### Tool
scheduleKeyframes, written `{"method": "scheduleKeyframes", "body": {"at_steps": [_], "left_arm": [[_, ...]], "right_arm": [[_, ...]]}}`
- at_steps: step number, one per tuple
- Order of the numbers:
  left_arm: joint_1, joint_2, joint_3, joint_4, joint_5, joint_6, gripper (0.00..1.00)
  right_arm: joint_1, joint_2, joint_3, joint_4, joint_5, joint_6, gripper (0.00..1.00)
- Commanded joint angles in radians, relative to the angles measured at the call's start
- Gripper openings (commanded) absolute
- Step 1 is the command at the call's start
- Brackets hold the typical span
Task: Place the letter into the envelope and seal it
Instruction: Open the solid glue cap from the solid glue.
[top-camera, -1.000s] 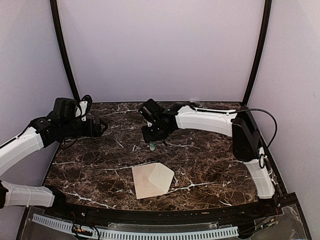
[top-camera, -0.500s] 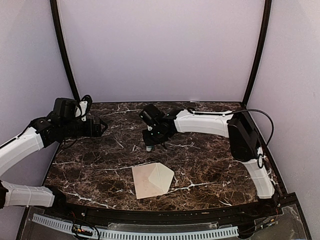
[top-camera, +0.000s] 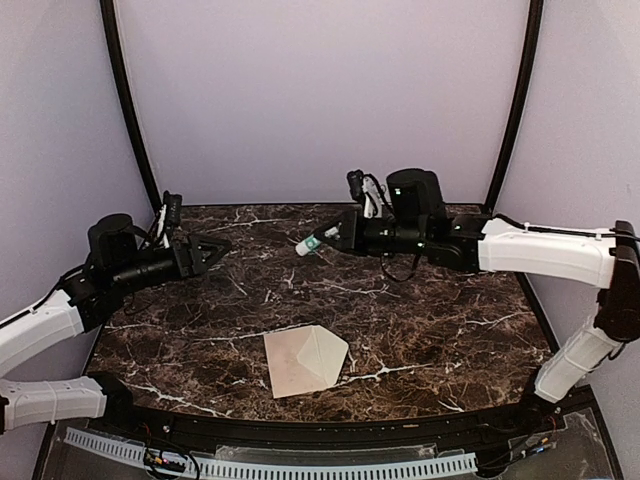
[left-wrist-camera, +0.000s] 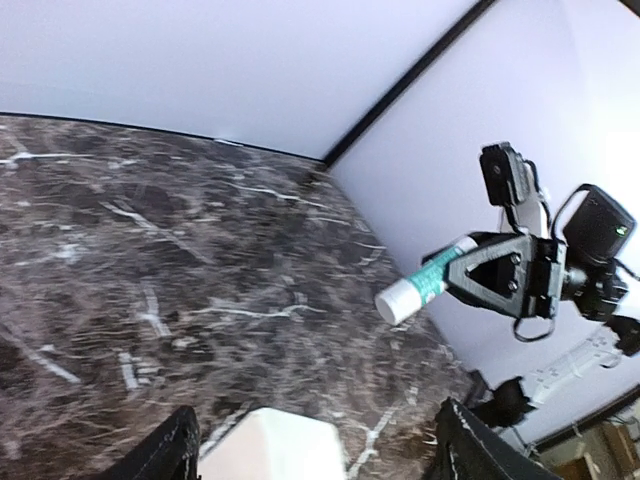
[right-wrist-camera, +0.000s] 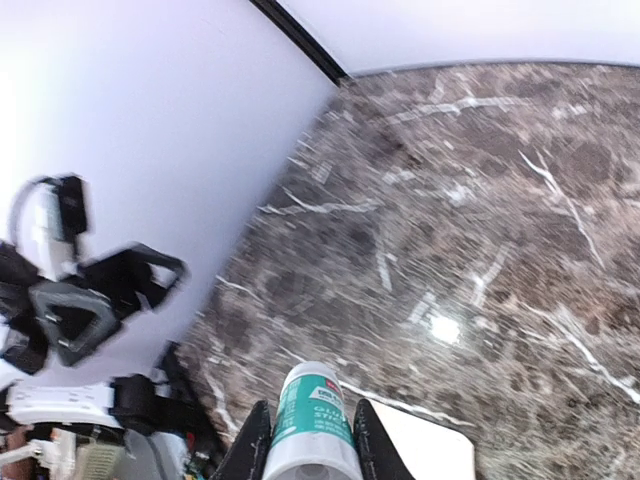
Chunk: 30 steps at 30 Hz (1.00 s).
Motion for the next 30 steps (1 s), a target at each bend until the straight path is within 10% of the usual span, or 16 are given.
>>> {"method": "scheduleKeyframes", "body": {"at_steps": [1, 17, 30], "left_arm": [[-0.13, 0.035, 0.016, 0.32, 0.189, -0.162, 0.81], [-0.386, 0.332, 0.224, 0.506, 0.296, -0.214, 0.85], [-0.404, 0.386, 0.213, 0.644, 0.291, -0.304, 0.58]], "right_arm": [[-0.007, -0.131, -0.165, 0.378, -0.207, 0.091, 0.0], [-0.002, -0.289, -0.32, 0.656, -0.41, 0.18, 0.0], [0.005, -0.269, -0.312, 0.654, -0.428, 0.185, 0.0]]}}
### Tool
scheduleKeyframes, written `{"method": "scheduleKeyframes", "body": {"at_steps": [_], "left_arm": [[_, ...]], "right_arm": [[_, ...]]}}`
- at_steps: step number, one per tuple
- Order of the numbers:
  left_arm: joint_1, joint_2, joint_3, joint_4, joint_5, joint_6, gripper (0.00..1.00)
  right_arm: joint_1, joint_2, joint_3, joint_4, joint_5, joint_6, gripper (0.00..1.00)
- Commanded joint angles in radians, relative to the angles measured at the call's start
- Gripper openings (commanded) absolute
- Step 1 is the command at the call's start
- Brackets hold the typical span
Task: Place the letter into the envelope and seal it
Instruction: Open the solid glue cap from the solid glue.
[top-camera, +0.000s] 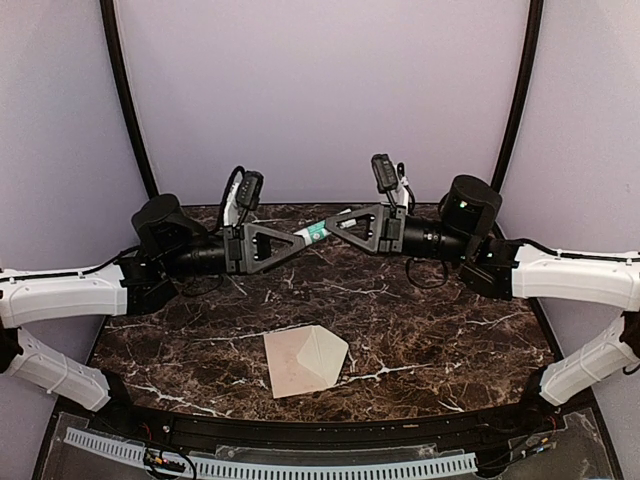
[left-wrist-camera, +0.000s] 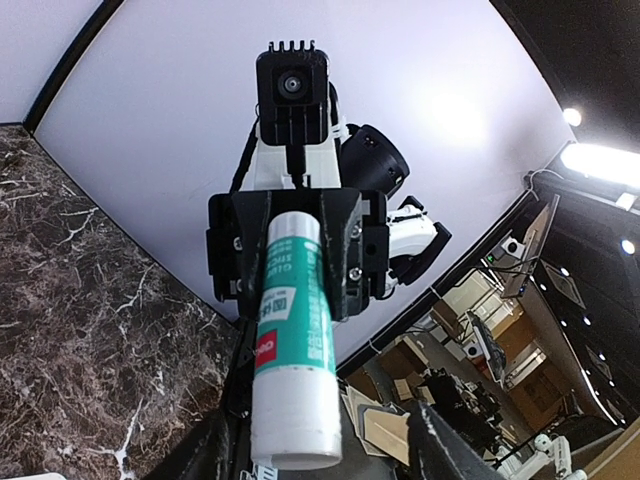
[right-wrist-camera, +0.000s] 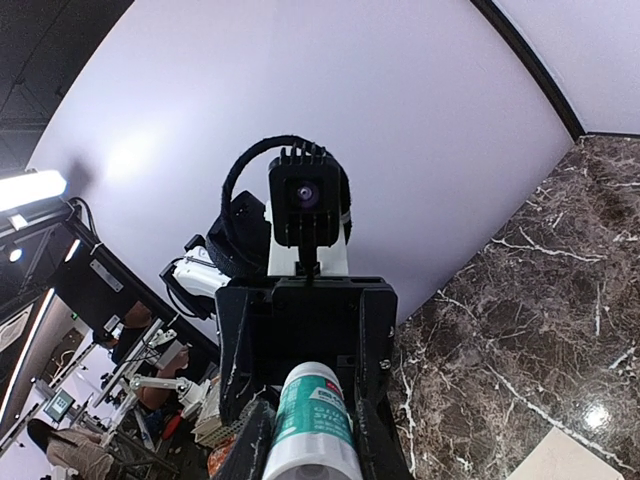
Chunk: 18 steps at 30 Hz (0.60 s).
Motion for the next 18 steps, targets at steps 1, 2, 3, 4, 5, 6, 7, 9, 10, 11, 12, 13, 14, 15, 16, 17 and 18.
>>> {"method": "scheduleKeyframes", "body": {"at_steps": [1, 2, 3, 4, 5, 6, 7, 9, 10, 11, 12, 13, 14, 15, 16, 17, 18], "left_arm": [[-0.003, 0.002, 0.013, 0.075, 0.0, -0.027, 0.57], [-0.003, 0.002, 0.013, 0.075, -0.003, -0.028, 0.56], [-0.002, 0.003, 0.014, 0.074, -0.013, -0.028, 0.53], [-0.002, 0.004, 0.014, 0.075, -0.021, -0.029, 0.51], [-0.003, 0.004, 0.015, 0.079, -0.023, -0.029, 0.47], [-0.003, 0.005, 0.015, 0.081, -0.03, -0.031, 0.46], [-0.002, 0.006, 0.015, 0.086, -0.034, -0.033, 0.44], [-0.003, 0.009, 0.015, 0.089, -0.04, -0.038, 0.41], [-0.003, 0.011, 0.015, 0.09, -0.04, -0.042, 0.39], [-0.003, 0.013, 0.015, 0.091, -0.039, -0.044, 0.33], [-0.002, 0.015, 0.014, 0.091, -0.035, -0.048, 0.3], [-0.003, 0.016, 0.013, 0.092, -0.032, -0.05, 0.25], [-0.003, 0.018, 0.01, 0.093, -0.027, -0.056, 0.22], [-0.002, 0.018, 0.008, 0.094, -0.024, -0.059, 0.2], [-0.003, 0.017, 0.003, 0.096, -0.018, -0.064, 0.18], [-0.003, 0.017, -0.003, 0.096, -0.014, -0.068, 0.16], [-0.003, 0.015, -0.006, 0.094, -0.013, -0.069, 0.12]], "right_arm": [[0.008, 0.002, -0.005, 0.056, -0.02, 0.005, 0.0], [0.008, 0.003, -0.003, 0.057, -0.022, 0.004, 0.0], [0.008, 0.006, -0.001, 0.056, -0.023, 0.003, 0.0], [0.009, 0.007, 0.0, 0.057, -0.026, 0.003, 0.0], [0.01, 0.008, 0.002, 0.057, -0.028, 0.002, 0.0], [0.011, 0.01, 0.004, 0.057, -0.03, 0.001, 0.0], [0.012, 0.012, 0.006, 0.057, -0.032, 0.0, 0.0], [0.013, 0.012, 0.008, 0.051, -0.033, -0.005, 0.0], [0.014, 0.013, 0.009, 0.046, -0.031, -0.008, 0.0], [0.014, 0.013, 0.009, 0.043, -0.028, -0.009, 0.0], [0.014, 0.012, 0.008, 0.039, -0.022, -0.01, 0.0], [0.014, 0.009, 0.006, 0.037, -0.018, -0.01, 0.0], [0.014, 0.007, 0.003, 0.038, -0.013, -0.011, 0.0], [0.014, 0.002, 0.002, 0.037, -0.006, -0.011, 0.0], [0.014, -0.001, -0.001, 0.036, 0.001, -0.011, 0.0], [0.014, -0.005, -0.005, 0.034, 0.01, -0.012, 0.0], [0.014, -0.011, -0.01, 0.031, 0.022, -0.011, 0.0]]}}
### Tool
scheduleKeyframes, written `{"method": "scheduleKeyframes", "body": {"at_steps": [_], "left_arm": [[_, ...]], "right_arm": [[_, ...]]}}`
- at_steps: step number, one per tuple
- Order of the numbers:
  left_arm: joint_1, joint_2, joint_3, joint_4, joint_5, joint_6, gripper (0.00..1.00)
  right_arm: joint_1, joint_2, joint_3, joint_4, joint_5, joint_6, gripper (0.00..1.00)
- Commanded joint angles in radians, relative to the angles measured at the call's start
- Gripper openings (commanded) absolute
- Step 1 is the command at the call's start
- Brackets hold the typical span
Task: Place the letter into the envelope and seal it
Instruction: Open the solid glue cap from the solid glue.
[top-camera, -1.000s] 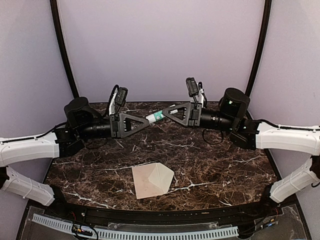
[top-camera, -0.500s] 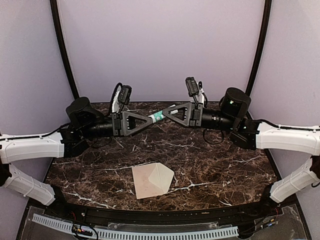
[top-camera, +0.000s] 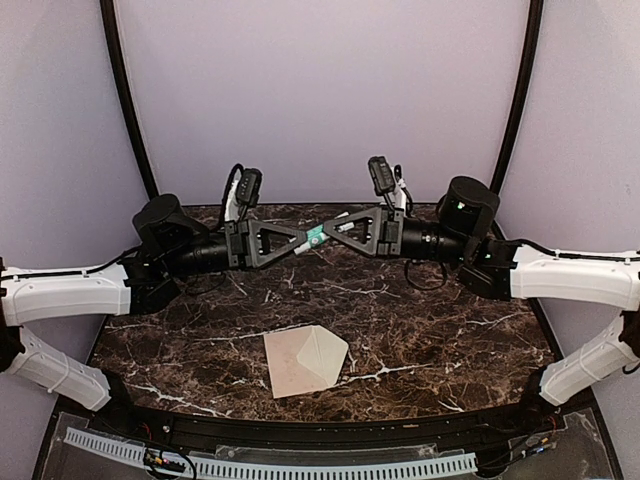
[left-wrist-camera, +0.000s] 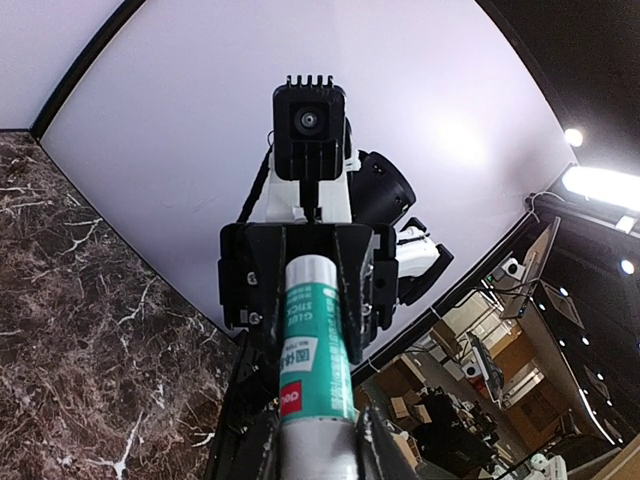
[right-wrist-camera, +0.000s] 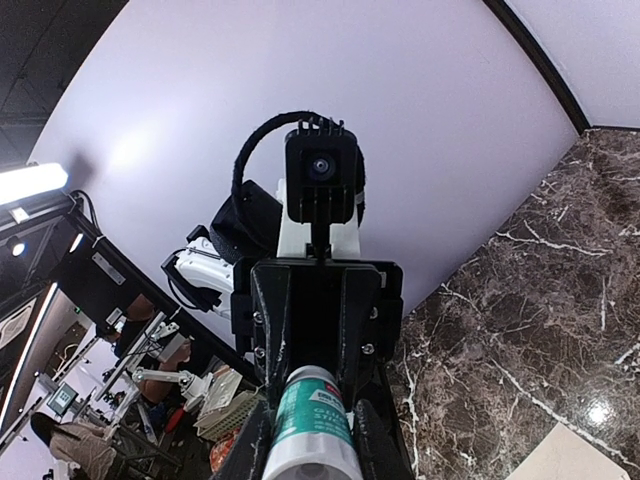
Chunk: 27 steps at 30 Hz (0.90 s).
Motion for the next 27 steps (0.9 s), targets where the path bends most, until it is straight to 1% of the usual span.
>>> {"method": "scheduleKeyframes", "body": {"at_steps": [1, 2, 7, 13, 20, 22, 23, 24, 25, 26, 27], "left_arm": [[-0.004, -0.008, -0.011, 0.035, 0.023, -0.018, 0.1], [-0.004, -0.011, -0.013, 0.032, 0.024, -0.019, 0.08], [-0.004, -0.037, -0.035, 0.02, 0.019, -0.022, 0.07], [-0.004, -0.077, -0.039, -0.063, 0.004, 0.008, 0.06], [0.0, -0.105, -0.041, -0.122, 0.0, 0.029, 0.05], [0.016, -0.126, -0.037, -0.215, -0.023, 0.093, 0.05], [0.044, -0.146, -0.033, -0.335, -0.036, 0.118, 0.05], [0.064, -0.164, -0.028, -0.401, -0.068, 0.17, 0.05], [0.118, -0.171, -0.027, -0.55, -0.083, 0.191, 0.06], [0.152, -0.178, -0.027, -0.628, -0.115, 0.237, 0.06], [0.228, -0.178, -0.028, -0.768, -0.132, 0.264, 0.06]], "right_arm": [[0.005, -0.023, -0.015, 0.032, 0.048, -0.007, 0.0], [0.004, -0.03, -0.02, 0.03, 0.062, -0.005, 0.0], [-0.013, -0.053, -0.045, 0.025, 0.109, 0.008, 0.0], [-0.044, -0.085, -0.088, 0.044, 0.114, 0.035, 0.0], [-0.064, -0.11, -0.119, 0.058, 0.119, 0.047, 0.0], [-0.067, -0.119, -0.116, 0.016, 0.135, 0.028, 0.0], [-0.067, -0.123, -0.111, -0.02, 0.149, 0.01, 0.0], [-0.067, -0.128, -0.105, -0.059, 0.166, -0.016, 0.0], [-0.067, -0.133, -0.099, -0.105, 0.193, -0.035, 0.0], [-0.066, -0.138, -0.095, -0.148, 0.214, -0.054, 0.0], [-0.063, -0.145, -0.093, -0.185, 0.232, -0.07, 0.0]]}}
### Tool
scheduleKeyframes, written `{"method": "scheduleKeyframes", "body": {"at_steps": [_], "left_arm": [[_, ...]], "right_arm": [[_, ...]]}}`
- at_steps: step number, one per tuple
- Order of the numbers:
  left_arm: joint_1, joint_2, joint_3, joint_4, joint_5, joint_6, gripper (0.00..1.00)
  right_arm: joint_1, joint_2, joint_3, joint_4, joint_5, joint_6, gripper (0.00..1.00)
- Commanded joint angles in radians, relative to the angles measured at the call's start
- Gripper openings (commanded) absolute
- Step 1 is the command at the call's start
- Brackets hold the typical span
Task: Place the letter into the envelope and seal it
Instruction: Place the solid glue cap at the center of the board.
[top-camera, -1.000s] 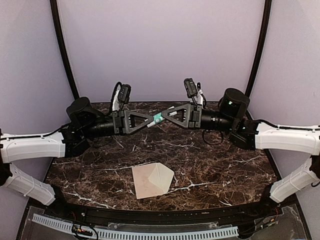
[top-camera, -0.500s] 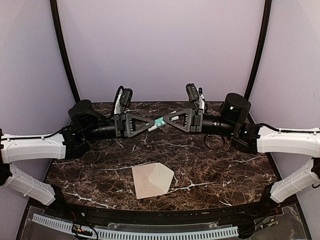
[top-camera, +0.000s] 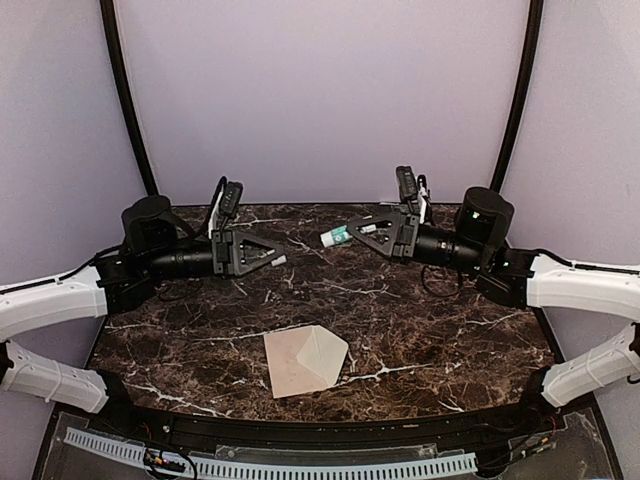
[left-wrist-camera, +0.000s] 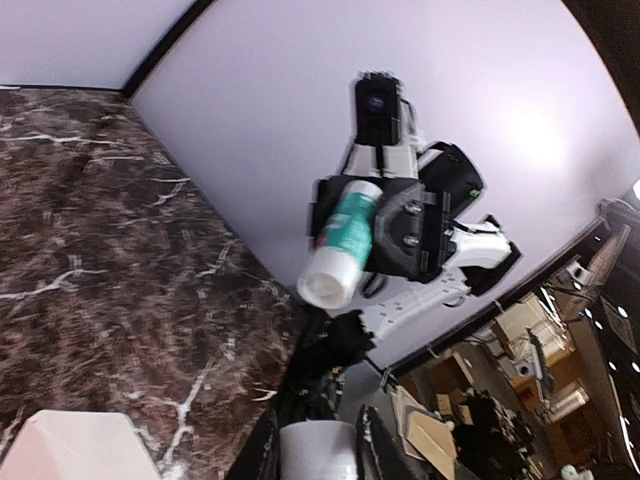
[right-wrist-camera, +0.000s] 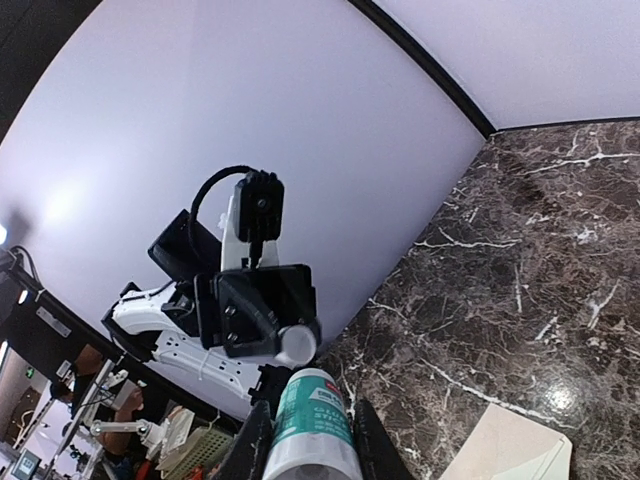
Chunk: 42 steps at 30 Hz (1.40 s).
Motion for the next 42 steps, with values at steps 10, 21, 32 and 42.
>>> {"method": "scheduleKeyframes", "body": {"at_steps": [10, 21, 32, 42], "left_arm": [[0.404, 0.185, 0.022, -0.902, -0.538, 0.456, 0.09], [0.444, 0.398, 0.103, -0.955, -0.638, 0.513, 0.17], [0.446, 0.442, 0.1, -0.959, -0.633, 0.527, 0.48], [0.444, 0.237, 0.116, -0.913, -0.696, 0.521, 0.77]], "right_arm": [[0.033, -0.066, 0.022, -0.259, 0.167, -0.149, 0.0], [0.043, -0.073, 0.018, -0.269, 0.171, -0.168, 0.0], [0.043, -0.055, 0.022, -0.27, 0.171, -0.169, 0.0], [0.043, -0.06, 0.009, -0.229, 0.166, -0.147, 0.0]]}}
